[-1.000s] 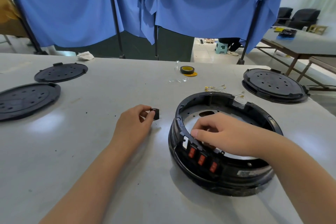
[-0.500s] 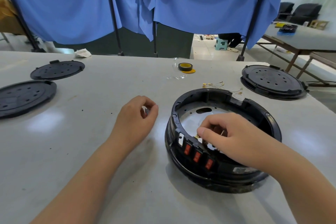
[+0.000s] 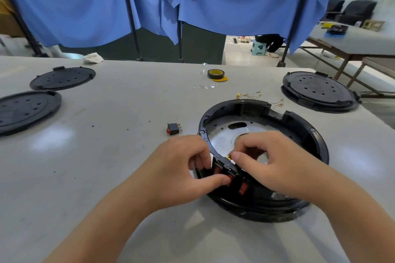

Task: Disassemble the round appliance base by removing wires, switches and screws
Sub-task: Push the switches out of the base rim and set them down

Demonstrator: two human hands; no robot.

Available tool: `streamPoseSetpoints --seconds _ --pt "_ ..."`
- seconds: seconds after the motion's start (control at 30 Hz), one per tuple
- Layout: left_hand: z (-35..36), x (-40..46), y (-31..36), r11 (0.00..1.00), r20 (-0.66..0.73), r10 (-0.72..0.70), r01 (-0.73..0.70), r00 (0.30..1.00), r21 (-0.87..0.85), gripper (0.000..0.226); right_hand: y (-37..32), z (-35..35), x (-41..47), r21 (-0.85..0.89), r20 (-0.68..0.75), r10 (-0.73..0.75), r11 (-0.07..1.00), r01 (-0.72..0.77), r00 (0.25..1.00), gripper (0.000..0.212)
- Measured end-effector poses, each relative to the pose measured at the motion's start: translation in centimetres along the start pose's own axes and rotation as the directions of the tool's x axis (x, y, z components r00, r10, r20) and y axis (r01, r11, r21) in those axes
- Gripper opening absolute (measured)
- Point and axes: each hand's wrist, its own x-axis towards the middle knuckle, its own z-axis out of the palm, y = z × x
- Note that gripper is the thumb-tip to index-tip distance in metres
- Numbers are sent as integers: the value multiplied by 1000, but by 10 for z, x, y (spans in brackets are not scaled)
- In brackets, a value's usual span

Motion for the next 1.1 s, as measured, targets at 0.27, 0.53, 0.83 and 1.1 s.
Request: streamPoseSetpoints --seconds 0.27,0.53,0.83,1.1 --pt "0 1 -1 1000 12 -23 23 1000 -3 40 0 0 1 -58 -25 -107 993 106 994 36" --pt "-2 1 -1 999 27 -42 43 999 -16 41 -1 0 3 2 18 -53 999 53 998 30" --pt "-4 0 -1 999 51 -27 29 998 -26 26 -5 2 17 -33 144 191 982 -188 971 51" --pt "-4 -1 5 1000 54 -5 5 999 17 24 -17 21 37 -156 82 293 948 -278 953 55"
